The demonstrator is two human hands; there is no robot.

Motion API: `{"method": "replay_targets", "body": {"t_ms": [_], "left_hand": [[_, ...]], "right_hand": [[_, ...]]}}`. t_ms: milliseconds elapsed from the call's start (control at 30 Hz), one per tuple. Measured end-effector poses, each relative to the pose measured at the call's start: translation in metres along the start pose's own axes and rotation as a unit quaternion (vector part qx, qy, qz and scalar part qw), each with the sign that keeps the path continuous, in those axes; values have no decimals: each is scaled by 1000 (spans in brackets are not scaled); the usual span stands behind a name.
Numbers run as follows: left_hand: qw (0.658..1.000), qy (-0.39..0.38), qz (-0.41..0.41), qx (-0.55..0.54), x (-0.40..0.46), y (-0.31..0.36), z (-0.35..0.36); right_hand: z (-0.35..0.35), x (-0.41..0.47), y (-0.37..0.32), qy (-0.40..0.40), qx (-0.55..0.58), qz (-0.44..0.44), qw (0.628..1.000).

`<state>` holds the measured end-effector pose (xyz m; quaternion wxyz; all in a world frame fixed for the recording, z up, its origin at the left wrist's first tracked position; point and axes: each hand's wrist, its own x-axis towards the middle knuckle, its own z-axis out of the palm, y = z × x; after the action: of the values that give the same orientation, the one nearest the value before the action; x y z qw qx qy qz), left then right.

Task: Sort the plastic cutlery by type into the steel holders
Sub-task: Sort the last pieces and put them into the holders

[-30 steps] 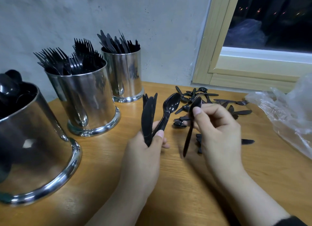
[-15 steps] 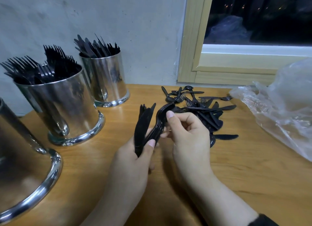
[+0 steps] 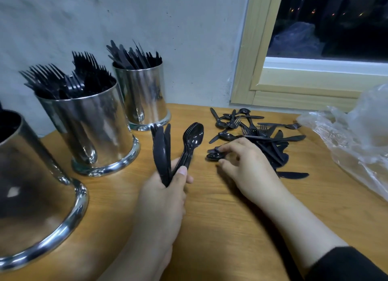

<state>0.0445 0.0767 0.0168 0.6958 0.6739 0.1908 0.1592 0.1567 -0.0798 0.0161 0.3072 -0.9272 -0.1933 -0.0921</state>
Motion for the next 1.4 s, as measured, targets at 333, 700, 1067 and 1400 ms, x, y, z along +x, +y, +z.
{"method": "replay_targets", "body": {"t_ms": [333,700,1067,1400], "left_hand": [[1000,4,-6,-10,3,1,0],[994,45,72,64,-1,8,-2],[961,35,174,214,-8,14,2],[962,-25,161,218,-12,20,1]], "right_hand": [[14,5,-15,39,-75,-67,994],[-18,-23,-70,186,359,-3,915],[-21,-18,-76,134,554,109,815],[-17,-15,-74,132,594,114,785]]}}
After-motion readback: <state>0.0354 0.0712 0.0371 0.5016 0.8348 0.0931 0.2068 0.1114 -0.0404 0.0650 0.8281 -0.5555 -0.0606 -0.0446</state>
